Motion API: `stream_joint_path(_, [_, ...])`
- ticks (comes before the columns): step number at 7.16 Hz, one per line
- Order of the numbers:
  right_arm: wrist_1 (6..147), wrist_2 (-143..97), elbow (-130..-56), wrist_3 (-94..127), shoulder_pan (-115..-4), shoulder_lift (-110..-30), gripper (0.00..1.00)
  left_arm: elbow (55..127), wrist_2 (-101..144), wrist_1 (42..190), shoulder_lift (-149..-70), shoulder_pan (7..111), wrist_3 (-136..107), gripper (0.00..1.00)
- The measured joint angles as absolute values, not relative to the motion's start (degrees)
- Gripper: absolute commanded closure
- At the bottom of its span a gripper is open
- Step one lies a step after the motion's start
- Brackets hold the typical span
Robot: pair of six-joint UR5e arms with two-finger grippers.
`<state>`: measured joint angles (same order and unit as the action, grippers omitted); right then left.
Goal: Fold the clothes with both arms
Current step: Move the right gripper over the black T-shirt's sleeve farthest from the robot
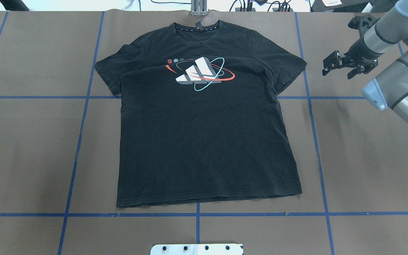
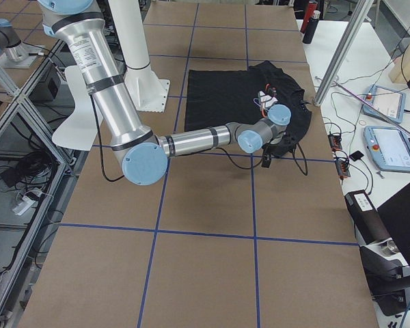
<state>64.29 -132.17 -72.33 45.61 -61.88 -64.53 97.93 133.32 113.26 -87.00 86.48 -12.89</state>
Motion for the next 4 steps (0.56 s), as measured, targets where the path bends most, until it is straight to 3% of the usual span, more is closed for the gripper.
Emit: stream_joint_path(4, [59.9, -125.2, -67.7, 45.3, -58.4, -59.6, 0.18, 100.1, 137.0, 113.1, -85.8, 86.6, -13.0, 0.0])
